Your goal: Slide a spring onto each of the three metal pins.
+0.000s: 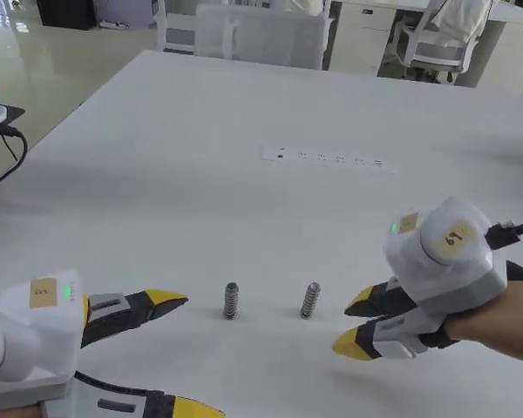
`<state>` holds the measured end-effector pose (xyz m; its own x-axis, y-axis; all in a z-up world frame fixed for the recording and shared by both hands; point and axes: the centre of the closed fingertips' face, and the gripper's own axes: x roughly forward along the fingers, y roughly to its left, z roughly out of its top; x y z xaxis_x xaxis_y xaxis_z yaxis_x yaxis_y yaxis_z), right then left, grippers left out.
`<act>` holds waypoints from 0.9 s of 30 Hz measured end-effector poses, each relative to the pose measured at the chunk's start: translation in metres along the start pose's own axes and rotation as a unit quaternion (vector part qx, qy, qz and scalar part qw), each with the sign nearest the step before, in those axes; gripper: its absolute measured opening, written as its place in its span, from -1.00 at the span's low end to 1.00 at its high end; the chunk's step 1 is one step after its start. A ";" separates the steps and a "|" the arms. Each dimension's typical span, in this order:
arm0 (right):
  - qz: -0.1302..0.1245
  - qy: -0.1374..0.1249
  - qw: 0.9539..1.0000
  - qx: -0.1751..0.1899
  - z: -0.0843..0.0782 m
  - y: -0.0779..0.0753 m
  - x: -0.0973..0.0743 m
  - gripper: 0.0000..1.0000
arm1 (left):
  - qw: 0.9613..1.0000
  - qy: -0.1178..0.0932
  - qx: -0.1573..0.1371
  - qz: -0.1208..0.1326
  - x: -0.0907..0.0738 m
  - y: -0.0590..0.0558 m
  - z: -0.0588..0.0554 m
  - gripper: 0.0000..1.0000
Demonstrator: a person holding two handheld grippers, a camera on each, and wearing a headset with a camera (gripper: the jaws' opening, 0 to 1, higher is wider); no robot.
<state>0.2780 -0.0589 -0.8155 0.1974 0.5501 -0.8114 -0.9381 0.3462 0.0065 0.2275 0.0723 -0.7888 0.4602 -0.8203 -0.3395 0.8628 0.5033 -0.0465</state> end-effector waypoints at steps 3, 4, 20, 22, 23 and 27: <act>-0.002 -0.011 1.000 0.008 -0.002 0.003 -0.005 -0.42 | 1.000 0.000 0.000 0.001 -0.001 0.000 0.000 0.51; -0.002 -0.016 1.000 0.013 -0.002 0.004 -0.006 -0.42 | 1.000 0.000 0.000 0.001 -0.001 0.000 0.001 0.51; -0.029 -0.052 0.996 0.061 -0.027 0.007 -0.023 -0.31 | 1.000 0.005 -0.007 -0.006 0.001 -0.002 -0.001 0.52; -0.036 -0.055 0.996 0.067 -0.030 0.005 -0.025 -0.27 | 1.000 0.005 -0.007 -0.006 0.001 -0.002 -0.001 0.53; -0.038 -0.056 0.995 0.070 -0.031 0.004 -0.026 -0.25 | 1.000 0.005 -0.007 -0.007 0.001 -0.002 -0.001 0.53; -0.053 -0.064 0.993 0.079 -0.036 -0.001 -0.033 -0.20 | 1.000 0.005 -0.009 -0.007 0.001 -0.002 -0.001 0.55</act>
<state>0.2623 -0.1049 -0.8103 0.3365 0.5928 -0.7317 -0.8556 0.5170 0.0253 0.2256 0.0705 -0.7896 0.4457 -0.8249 -0.3477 0.8653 0.4966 -0.0689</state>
